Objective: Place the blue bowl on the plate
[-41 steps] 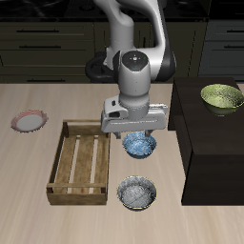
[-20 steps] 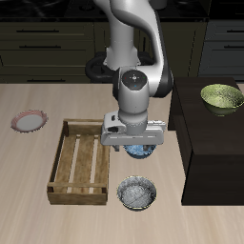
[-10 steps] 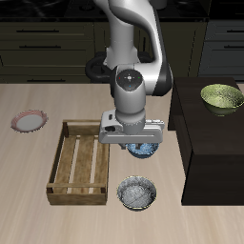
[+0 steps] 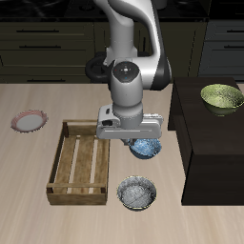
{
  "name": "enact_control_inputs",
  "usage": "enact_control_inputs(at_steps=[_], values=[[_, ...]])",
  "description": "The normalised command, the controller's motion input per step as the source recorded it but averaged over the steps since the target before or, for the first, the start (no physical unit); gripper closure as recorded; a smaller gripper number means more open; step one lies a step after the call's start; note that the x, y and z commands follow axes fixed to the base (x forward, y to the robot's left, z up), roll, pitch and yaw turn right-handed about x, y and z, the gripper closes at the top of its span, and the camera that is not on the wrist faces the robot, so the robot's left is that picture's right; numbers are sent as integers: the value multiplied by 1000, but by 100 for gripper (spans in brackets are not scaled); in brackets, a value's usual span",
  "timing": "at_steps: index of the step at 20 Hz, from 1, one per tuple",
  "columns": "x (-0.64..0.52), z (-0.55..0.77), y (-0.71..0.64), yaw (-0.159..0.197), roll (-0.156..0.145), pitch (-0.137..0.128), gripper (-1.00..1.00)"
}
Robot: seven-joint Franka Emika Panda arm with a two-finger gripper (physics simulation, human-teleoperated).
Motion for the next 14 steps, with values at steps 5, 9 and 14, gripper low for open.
enact_control_inputs(at_steps=[5,9,14], values=[[-72,277,113,15,36,-44,100],[-45,228,5,11,13,-28,100],[-159,294,-65,13,14,-25,100]])
